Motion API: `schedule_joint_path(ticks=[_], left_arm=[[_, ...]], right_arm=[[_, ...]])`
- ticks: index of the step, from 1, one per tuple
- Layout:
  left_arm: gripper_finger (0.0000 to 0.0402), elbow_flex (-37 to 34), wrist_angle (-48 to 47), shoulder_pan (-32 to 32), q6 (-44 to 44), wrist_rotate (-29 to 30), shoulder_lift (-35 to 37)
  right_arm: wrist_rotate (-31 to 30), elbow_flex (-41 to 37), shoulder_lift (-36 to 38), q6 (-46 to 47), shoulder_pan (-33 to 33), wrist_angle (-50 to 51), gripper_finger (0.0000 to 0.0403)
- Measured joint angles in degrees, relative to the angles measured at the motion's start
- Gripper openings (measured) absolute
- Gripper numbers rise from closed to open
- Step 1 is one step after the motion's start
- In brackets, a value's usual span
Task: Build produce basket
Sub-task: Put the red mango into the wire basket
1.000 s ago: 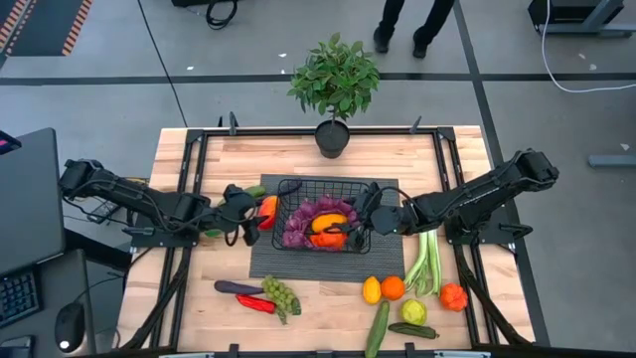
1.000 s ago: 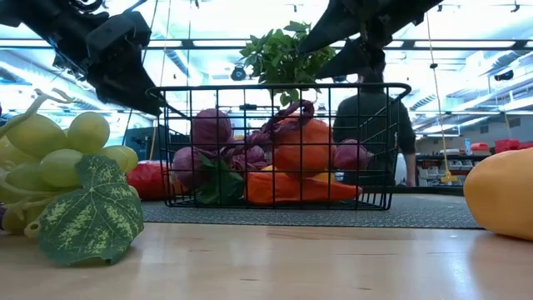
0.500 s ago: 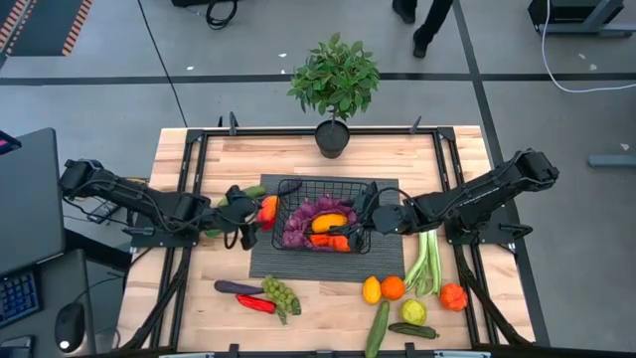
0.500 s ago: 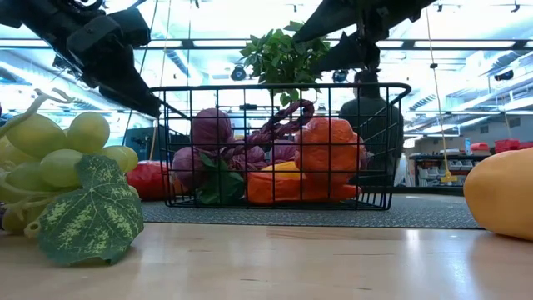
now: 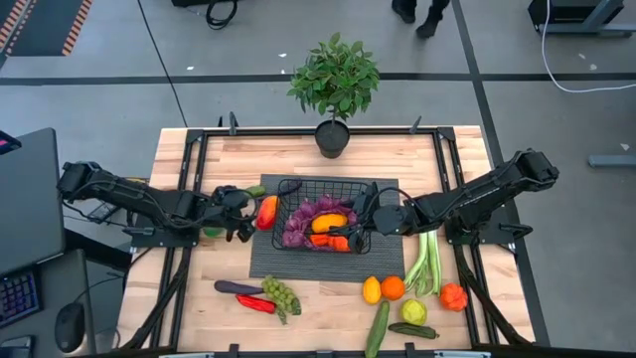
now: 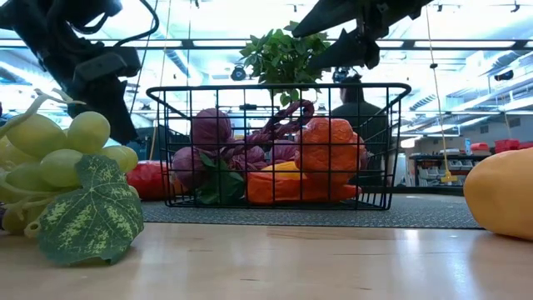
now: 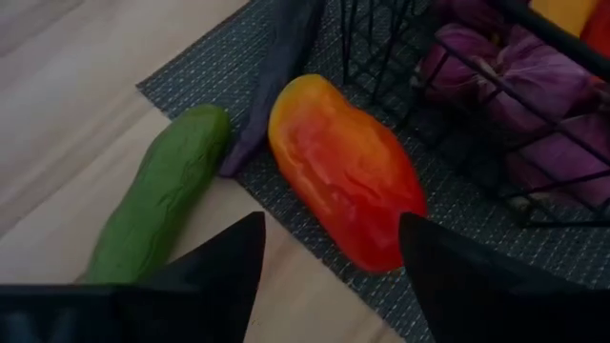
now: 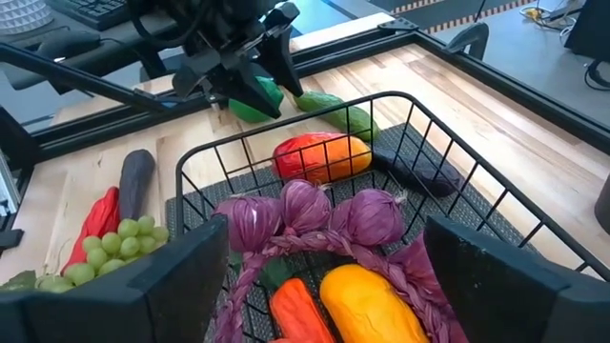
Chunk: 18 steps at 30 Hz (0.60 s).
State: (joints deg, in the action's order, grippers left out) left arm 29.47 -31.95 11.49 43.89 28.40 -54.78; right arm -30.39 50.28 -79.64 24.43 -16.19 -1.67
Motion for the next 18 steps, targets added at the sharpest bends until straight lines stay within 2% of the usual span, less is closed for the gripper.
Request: schedule_joint_path(ticks=[11,18], left_arm=[[0.0319,0.0,0.8,0.0,-0.7,0.0,-0.3],[0.0352,0.0,3.3,-0.1,-1.0,0.1,-7.4]], right_arm=[[0.0,0.0,0.0,-0.1,0.0,0.0,0.0352],[0.0,0.0,0.0,0.4,0.0,-0.1,0.0352]])
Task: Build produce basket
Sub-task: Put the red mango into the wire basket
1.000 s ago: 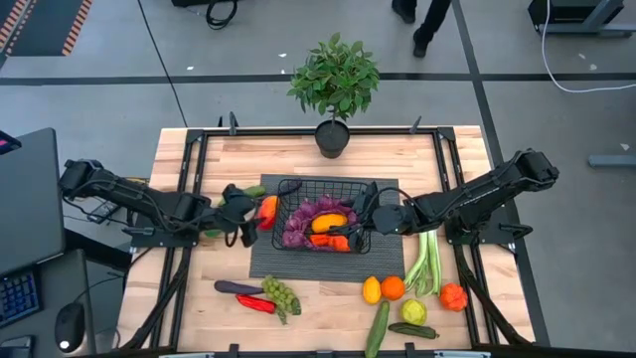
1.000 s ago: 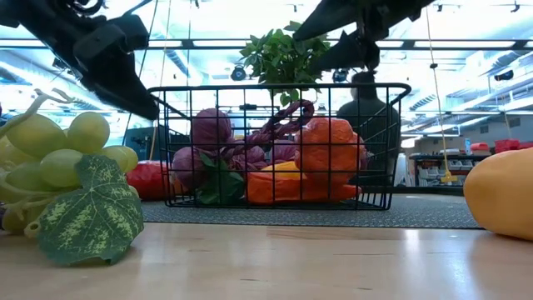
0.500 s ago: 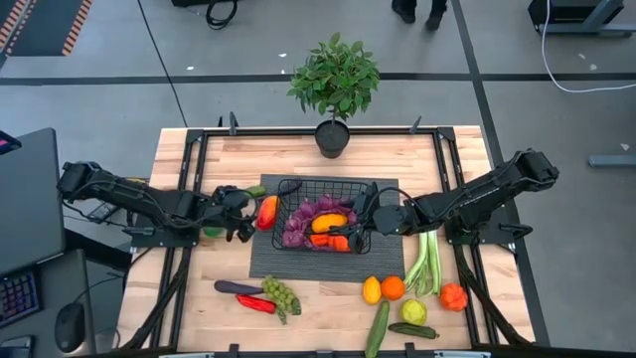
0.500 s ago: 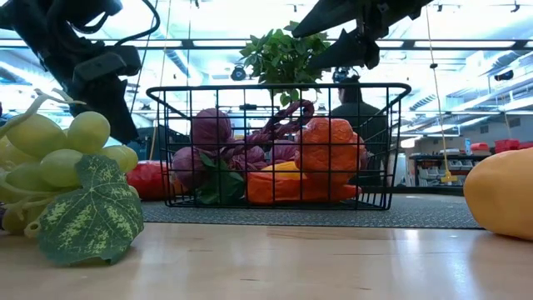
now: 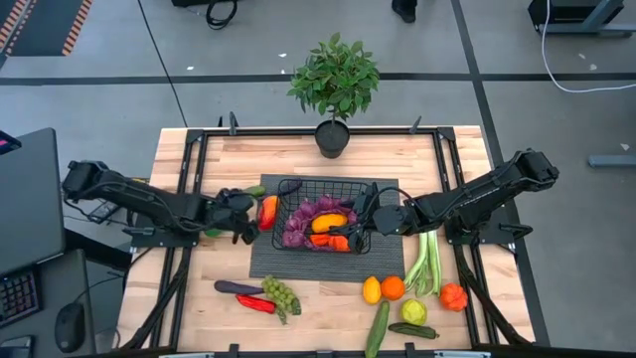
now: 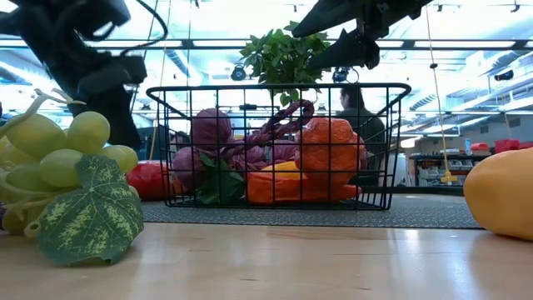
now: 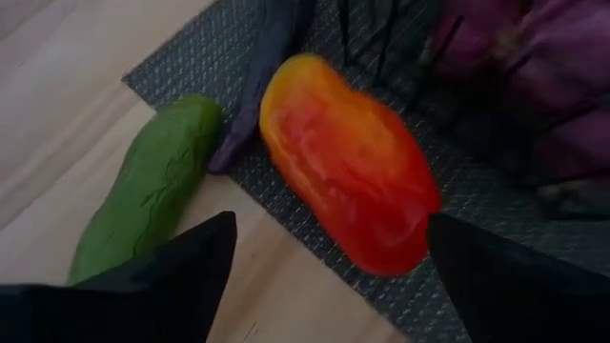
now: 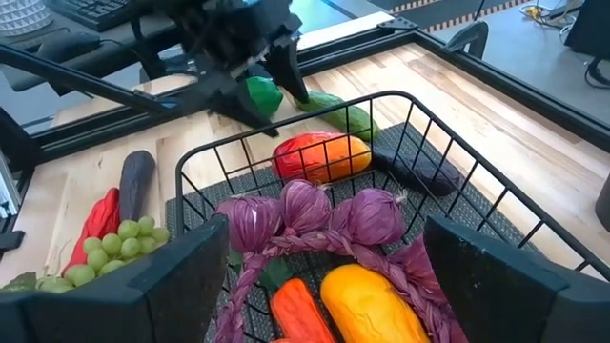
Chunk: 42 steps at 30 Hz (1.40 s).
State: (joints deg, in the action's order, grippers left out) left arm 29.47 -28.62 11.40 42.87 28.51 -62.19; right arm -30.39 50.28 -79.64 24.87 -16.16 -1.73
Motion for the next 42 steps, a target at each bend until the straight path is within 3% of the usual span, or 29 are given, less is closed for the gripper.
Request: schedule_joint_path(ticks=[12,24,35,42], left_arm=[[0.0354,0.0,6.7,-1.5,-1.6,2.6,-10.5],[0.0354,0.1,13.6,-2.3,-7.7,3.0,-8.3],[0.0354,0.0,17.7,-6.4,-14.9,4.7,-9.2],[0.0354,0.1,18.5,-9.3,-15.1,3.4,-11.1]], right_arm=[[0.0,0.0,0.0,0.4,-0.3,0.3,0.0352],[0.0,0.0,0.0,0.4,-0.4,1.5,0.0352],[0.0,0.0,0.0,0.9,-0.4,1.5,0.0352],[0.0,0.0,0.0,1.1,-0.4,2.0,0.0352]])
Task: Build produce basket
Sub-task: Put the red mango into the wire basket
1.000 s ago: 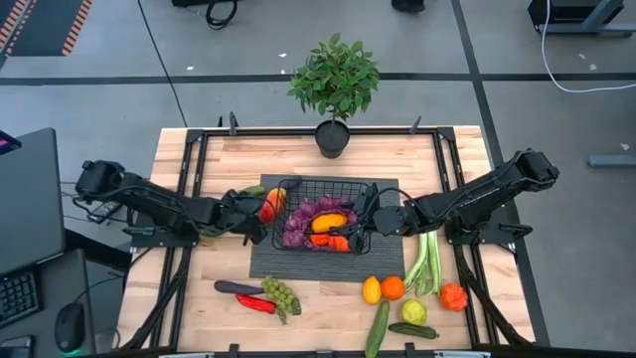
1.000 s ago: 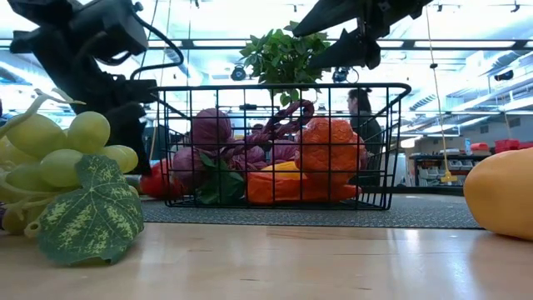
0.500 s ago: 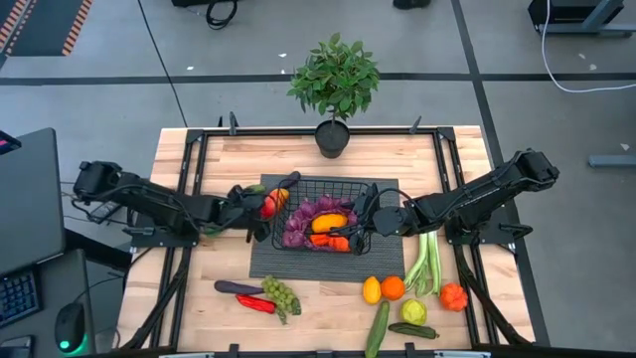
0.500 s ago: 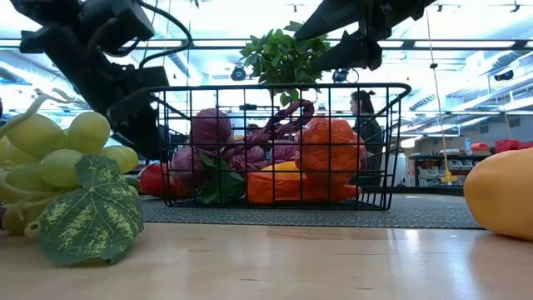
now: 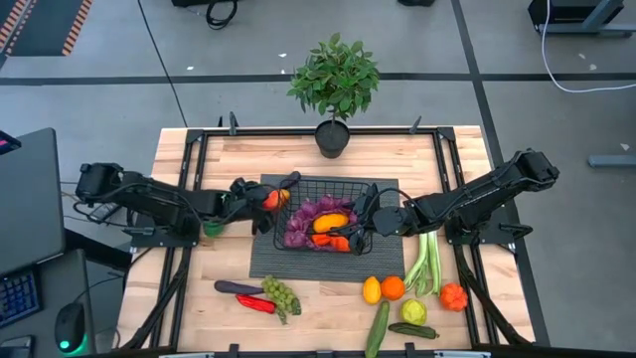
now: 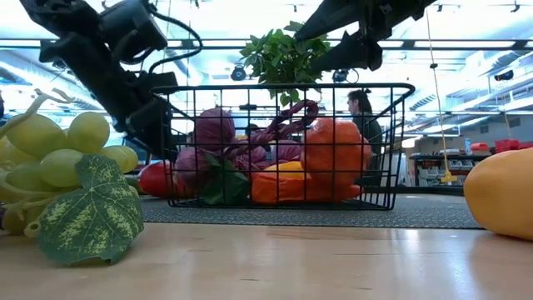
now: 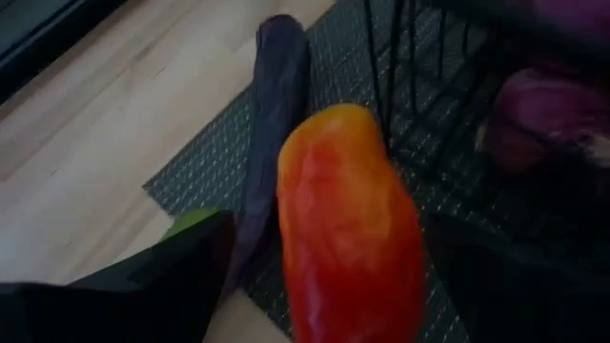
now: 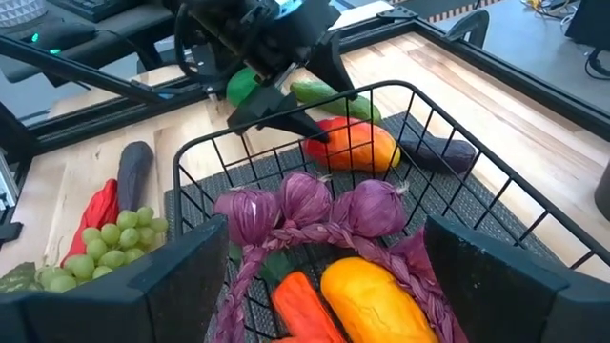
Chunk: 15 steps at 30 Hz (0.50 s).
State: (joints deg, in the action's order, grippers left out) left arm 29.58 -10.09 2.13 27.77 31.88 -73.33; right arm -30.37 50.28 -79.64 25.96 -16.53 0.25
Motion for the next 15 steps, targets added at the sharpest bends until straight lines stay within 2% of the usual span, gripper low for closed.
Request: schedule_joint_path(ticks=[15], left_arm=[[0.0348,-0.1,0.4,-2.0,0.0,-1.7,-8.5]], right_arm=[[0.0,0.0,0.0,0.9,0.0,1.8,0.0352]])
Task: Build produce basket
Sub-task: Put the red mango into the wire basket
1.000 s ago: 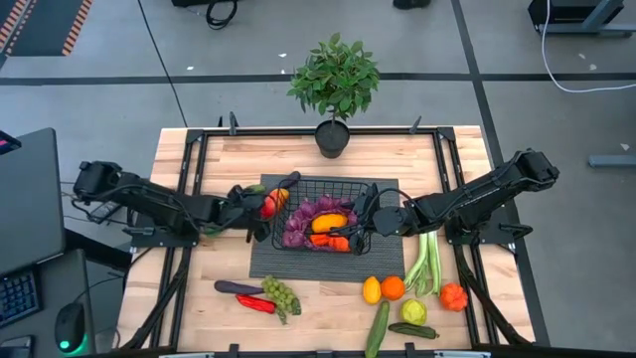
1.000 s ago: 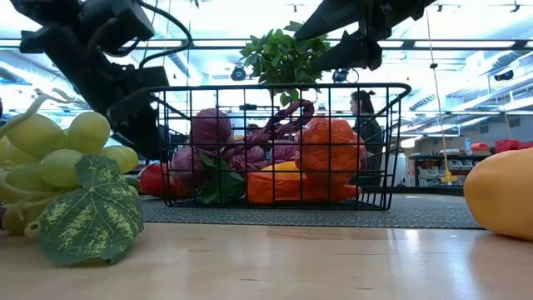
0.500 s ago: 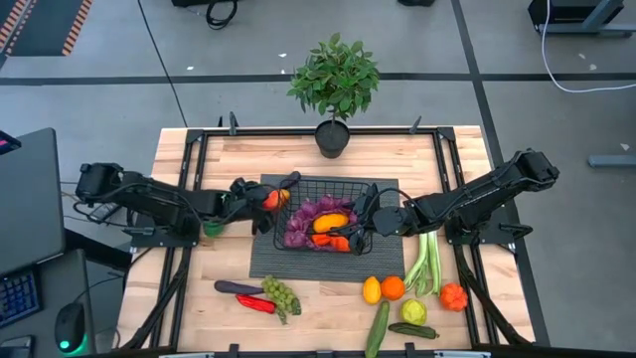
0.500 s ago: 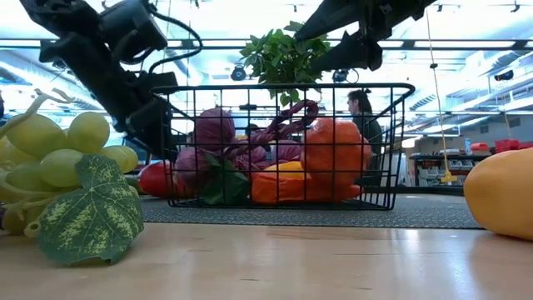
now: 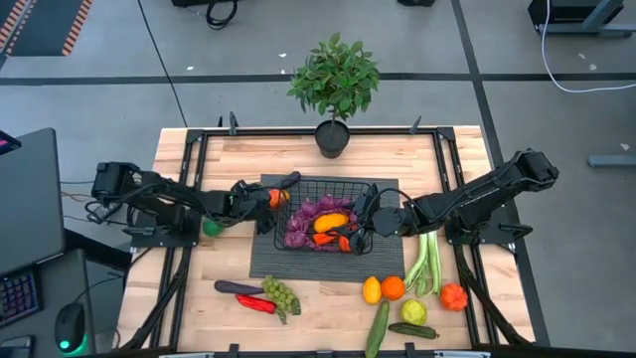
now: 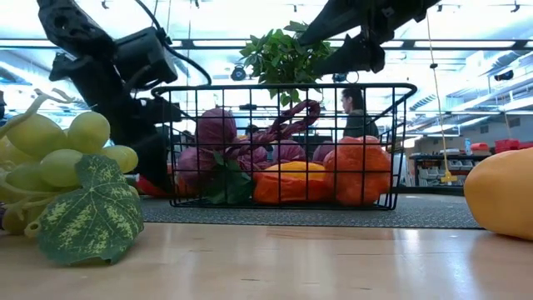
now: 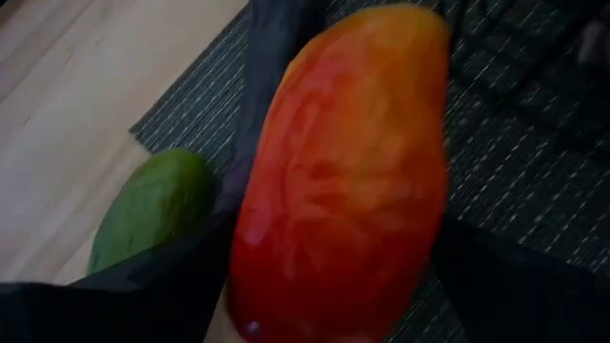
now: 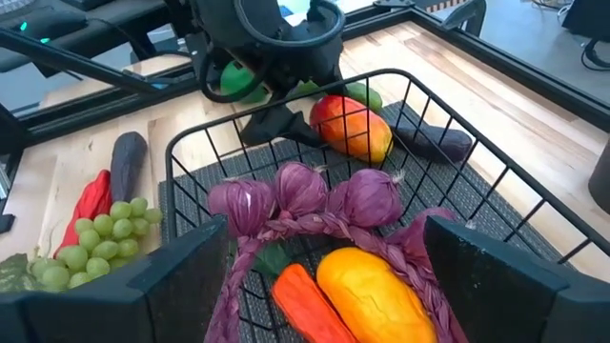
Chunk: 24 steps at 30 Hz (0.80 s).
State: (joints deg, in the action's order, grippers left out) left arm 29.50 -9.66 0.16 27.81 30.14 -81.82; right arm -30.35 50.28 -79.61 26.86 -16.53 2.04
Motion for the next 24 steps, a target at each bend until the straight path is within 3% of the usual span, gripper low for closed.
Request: schedule_joint_path(ticks=[4,11,15,24], left_arm=[[0.0327,0.0,-0.4,0.0,0.0,0.0,0.1],[0.0255,0.1,-1.7,0.0,0.2,-0.3,0.2],[0.0255,1.3,-6.1,0.1,2.0,-3.0,1.7],[0.0273,11.5,-30.5,1.0,4.2,-3.6,11.2]], right_arm=[[0.0,0.0,0.0,0.6,0.0,1.3,0.0352],[0.0,0.0,0.0,1.4,-0.2,2.5,0.0352],[0.0,0.0,0.0,1.5,-0.3,2.5,0.0352],[0.0,0.0,0.0,1.8,-1.8,2.7,0.0348]])
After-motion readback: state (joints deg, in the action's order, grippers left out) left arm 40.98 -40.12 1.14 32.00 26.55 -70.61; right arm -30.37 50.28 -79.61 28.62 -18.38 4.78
